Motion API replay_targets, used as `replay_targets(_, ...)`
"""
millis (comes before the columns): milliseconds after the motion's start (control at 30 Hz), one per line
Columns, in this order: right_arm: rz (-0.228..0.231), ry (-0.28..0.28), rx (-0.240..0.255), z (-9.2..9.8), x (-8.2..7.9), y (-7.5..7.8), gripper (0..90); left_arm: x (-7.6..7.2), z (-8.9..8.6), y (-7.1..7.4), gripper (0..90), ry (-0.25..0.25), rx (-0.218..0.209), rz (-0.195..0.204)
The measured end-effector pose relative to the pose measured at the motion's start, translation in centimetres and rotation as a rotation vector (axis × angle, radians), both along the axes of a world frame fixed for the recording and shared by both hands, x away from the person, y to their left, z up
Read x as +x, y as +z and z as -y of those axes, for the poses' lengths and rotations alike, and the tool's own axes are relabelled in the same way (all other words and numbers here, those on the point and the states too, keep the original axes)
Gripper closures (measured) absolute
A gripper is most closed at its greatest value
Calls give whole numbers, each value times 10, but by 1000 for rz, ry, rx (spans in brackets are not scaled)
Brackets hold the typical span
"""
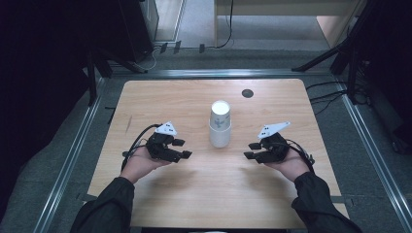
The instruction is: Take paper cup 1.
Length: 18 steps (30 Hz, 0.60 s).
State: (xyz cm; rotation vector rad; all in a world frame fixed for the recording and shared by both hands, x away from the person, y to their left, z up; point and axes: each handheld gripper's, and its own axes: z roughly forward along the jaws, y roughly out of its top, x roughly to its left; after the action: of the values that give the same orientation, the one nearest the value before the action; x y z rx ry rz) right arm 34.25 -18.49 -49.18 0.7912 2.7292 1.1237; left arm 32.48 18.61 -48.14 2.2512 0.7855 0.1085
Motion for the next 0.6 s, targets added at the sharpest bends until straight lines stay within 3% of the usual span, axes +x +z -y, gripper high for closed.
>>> replay_targets(167, -3, 8, 2, -1, 0, 0, 568, 1, 1, -1, 397, -7, -12, -34)
replay_targets(600, -1, 14, -9, -2, 0, -1, 543, 0, 1, -2, 361, -14, 2, -33)
